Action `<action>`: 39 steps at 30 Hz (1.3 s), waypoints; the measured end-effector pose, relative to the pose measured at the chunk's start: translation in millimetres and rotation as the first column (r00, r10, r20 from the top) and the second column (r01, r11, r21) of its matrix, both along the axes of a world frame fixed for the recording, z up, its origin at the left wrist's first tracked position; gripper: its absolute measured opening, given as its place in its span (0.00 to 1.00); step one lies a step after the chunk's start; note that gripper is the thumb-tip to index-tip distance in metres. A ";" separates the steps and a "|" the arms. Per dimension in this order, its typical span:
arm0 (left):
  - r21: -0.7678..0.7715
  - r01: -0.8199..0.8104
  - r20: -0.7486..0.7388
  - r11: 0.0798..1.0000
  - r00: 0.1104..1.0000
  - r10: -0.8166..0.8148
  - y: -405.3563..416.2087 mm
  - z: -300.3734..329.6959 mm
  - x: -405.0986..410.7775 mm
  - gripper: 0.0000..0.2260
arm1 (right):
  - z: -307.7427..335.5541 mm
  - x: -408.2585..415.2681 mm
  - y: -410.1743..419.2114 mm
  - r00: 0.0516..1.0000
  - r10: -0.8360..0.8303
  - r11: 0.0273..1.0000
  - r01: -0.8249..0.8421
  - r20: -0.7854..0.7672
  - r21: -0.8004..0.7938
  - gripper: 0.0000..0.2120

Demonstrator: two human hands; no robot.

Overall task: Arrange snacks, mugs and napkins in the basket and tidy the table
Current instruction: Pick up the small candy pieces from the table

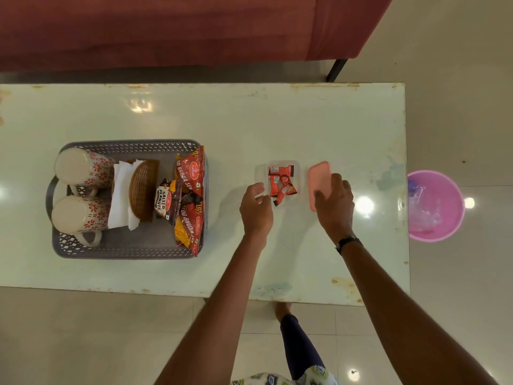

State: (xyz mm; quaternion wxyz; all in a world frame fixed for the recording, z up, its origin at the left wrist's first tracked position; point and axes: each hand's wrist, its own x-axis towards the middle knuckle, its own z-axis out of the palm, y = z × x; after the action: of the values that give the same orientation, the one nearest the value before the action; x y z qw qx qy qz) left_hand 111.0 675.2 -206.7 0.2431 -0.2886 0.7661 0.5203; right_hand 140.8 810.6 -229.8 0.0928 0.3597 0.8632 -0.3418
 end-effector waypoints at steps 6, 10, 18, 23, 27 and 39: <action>-0.003 0.029 -0.015 1.000 0.999 -0.029 2.5 -2.8 -6.1 0.17 | 0.8 -12.3 -34.3 0.968 0.203 0.979 -0.200 -0.151 0.037 0.30; 0.008 0.027 -0.022 1.000 0.999 -0.027 -0.4 -9.4 -7.2 0.17 | 2.0 -18.8 -48.5 0.987 0.154 0.980 -0.159 -0.049 -0.118 0.27; 0.020 0.046 -0.038 0.999 0.998 -0.046 -4.9 -13.4 -8.4 0.16 | -4.9 -14.1 -60.2 0.946 0.318 0.945 -0.322 0.065 0.067 0.27; 0.013 0.095 -0.049 0.995 0.994 -0.094 -8.4 -10.8 -9.8 0.18 | -12.3 -8.0 -71.8 0.931 0.362 0.919 -0.366 0.055 0.147 0.27; 0.042 0.096 -0.041 0.994 0.995 -0.095 -9.8 -10.8 -8.4 0.17 | -12.5 -6.9 -76.7 0.937 0.343 0.925 -0.348 0.058 0.153 0.28; 0.018 0.051 -0.024 0.999 0.998 -0.050 -5.8 -17.1 -14.2 0.15 | -11.9 -3.9 -74.0 0.885 0.447 0.859 -0.465 0.130 0.213 0.37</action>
State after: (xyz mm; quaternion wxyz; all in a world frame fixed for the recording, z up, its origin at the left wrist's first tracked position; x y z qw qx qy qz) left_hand 96.7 669.4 -223.7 0.2497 -0.2607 0.7710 0.5246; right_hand 136.9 736.6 -241.6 0.1600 0.1664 0.9542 -0.1903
